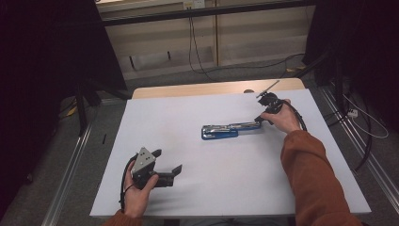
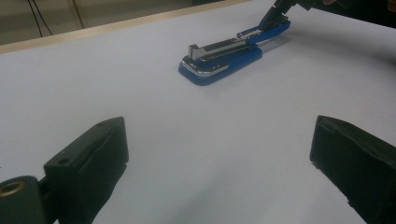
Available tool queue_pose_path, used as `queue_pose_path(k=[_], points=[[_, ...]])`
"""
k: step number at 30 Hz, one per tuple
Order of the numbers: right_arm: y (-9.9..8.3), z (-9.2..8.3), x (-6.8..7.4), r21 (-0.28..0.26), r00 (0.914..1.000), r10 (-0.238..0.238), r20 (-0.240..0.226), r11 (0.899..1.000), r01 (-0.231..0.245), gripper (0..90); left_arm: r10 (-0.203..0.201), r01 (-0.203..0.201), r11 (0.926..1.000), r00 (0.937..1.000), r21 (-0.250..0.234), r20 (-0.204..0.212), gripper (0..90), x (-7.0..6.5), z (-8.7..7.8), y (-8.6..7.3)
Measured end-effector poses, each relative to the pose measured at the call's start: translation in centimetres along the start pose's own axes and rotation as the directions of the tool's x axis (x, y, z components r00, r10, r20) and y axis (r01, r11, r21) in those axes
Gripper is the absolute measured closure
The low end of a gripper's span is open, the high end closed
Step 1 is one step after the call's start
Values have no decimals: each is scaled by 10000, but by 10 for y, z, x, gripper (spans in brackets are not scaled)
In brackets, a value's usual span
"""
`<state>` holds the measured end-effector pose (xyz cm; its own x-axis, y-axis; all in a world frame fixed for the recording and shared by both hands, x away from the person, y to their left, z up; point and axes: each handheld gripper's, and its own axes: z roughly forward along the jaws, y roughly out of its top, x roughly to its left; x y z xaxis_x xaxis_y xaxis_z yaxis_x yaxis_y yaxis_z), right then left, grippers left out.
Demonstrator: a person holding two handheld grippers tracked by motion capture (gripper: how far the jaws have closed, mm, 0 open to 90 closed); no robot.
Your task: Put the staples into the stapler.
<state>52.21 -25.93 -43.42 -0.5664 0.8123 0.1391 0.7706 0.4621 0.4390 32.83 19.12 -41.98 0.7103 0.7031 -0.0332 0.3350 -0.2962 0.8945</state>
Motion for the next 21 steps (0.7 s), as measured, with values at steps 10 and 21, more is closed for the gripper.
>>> queue_pose_path(k=[10, 21], points=[[0, -3, 0, -302, 9999, 38, 160, 9995, -33, 792, -32, 32, 10000, 10000, 12, 21, 45, 0, 0, 0], [-5, -7, -4, -969, 9990, 325, 302, 9949, -294, 792, -31, 31, 10000, 10000, -3, 25, 45, 0, 0, 0]])
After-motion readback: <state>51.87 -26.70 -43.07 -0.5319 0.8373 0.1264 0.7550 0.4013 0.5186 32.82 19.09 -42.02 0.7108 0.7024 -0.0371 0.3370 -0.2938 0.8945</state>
